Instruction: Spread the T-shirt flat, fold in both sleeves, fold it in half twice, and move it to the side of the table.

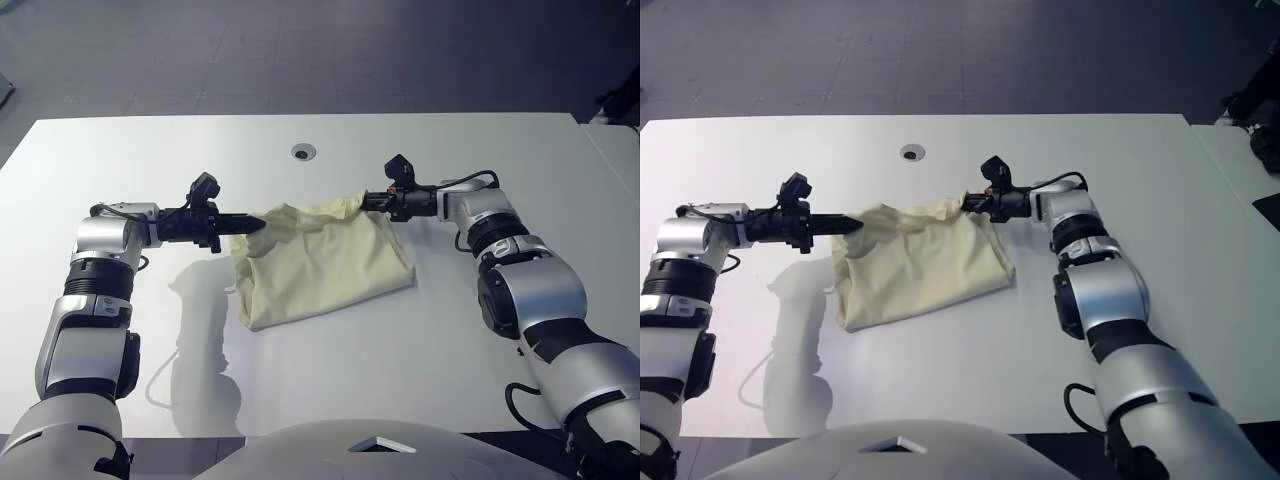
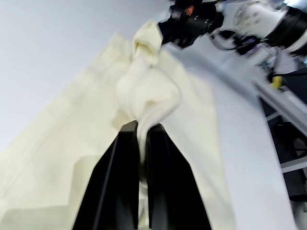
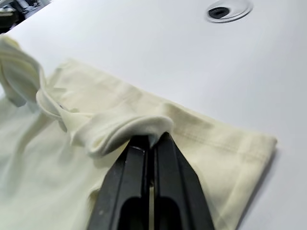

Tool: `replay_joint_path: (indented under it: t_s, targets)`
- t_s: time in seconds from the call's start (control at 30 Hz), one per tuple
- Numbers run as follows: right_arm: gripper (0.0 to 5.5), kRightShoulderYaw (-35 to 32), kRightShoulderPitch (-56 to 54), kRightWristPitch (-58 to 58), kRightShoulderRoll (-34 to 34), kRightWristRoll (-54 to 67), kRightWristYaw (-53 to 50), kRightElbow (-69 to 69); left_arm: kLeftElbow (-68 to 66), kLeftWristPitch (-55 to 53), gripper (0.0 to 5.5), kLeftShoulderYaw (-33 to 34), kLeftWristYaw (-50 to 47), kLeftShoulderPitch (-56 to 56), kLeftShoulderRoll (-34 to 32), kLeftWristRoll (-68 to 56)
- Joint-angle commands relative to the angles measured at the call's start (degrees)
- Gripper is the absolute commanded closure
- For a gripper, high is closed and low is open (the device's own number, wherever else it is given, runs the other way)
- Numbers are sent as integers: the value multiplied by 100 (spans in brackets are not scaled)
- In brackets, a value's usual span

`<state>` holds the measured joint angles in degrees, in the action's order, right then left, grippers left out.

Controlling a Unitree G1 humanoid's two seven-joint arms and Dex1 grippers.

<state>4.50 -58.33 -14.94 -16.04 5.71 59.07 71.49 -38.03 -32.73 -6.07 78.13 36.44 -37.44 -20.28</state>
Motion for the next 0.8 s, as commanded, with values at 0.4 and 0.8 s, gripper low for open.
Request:
replay_joint_path:
  t_s: [0.4,0.8]
  targets:
    - [433,-1378,-184,978,55,490,-2066,-118,-1227,863,435,1118,-2181,974,659,238]
    - [244,691,668,3418,-273,-1710,-1837,-1163,5097,-180,238,691,-3285,-2386,324,384]
